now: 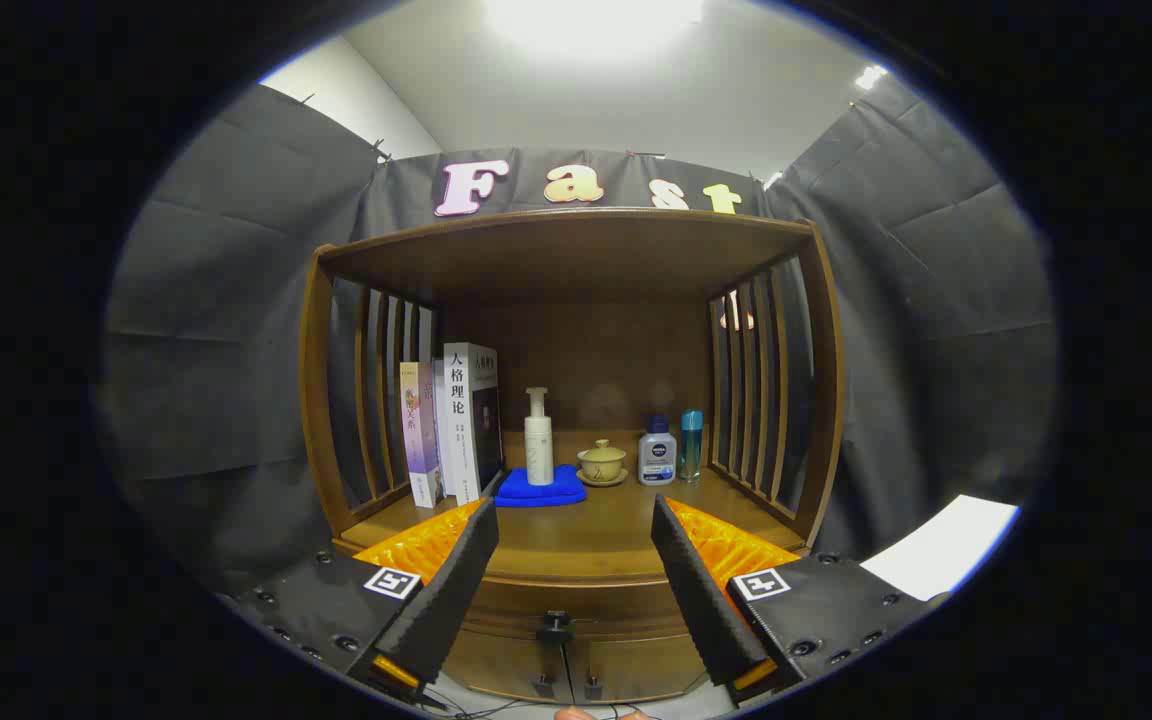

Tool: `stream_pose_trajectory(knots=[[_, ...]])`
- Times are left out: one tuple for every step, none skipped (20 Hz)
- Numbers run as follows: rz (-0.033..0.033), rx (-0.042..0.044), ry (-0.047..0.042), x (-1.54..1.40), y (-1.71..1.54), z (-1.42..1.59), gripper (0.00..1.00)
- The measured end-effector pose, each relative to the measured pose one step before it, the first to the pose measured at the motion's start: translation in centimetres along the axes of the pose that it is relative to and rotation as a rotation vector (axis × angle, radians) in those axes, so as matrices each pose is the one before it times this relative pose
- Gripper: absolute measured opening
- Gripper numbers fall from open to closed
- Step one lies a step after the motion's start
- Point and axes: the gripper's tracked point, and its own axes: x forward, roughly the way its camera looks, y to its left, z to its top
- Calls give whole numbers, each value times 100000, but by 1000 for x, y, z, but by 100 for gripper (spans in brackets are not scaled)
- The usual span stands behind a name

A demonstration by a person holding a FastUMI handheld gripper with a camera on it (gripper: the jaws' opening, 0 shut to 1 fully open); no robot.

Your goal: Pull open the drawer, take out the items inside it, and place them on the countertop above the cabinet.

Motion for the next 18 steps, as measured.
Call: stream_pose_trajectory(knots=[[-82,-127,305,100,64,-98,97],[141,-105,410,177,-31,-185,98],[203,-35,521,109,82,-163,98],[117,-36,498,50,43,-170,98],[-68,55,171,-13,-56,-20,97],[-130,-13,90,-85,18,-201,97],[-227,-22,44,87,-55,57,97],[-61,-79,156,26,4,26,97],[-114,-109,223,136,-26,-241,97],[18,-91,454,-57,89,-237,97],[245,10,623,12,123,-180,97],[225,-8,322,83,78,-197,97],[-44,-158,444,105,94,-132,97],[156,-224,430,44,147,-309,97],[249,-341,556,216,204,-285,97],[173,-484,561,164,145,-282,97],[-56,-510,406,163,77,-292,97],[-78,-484,613,162,47,-471,97]])
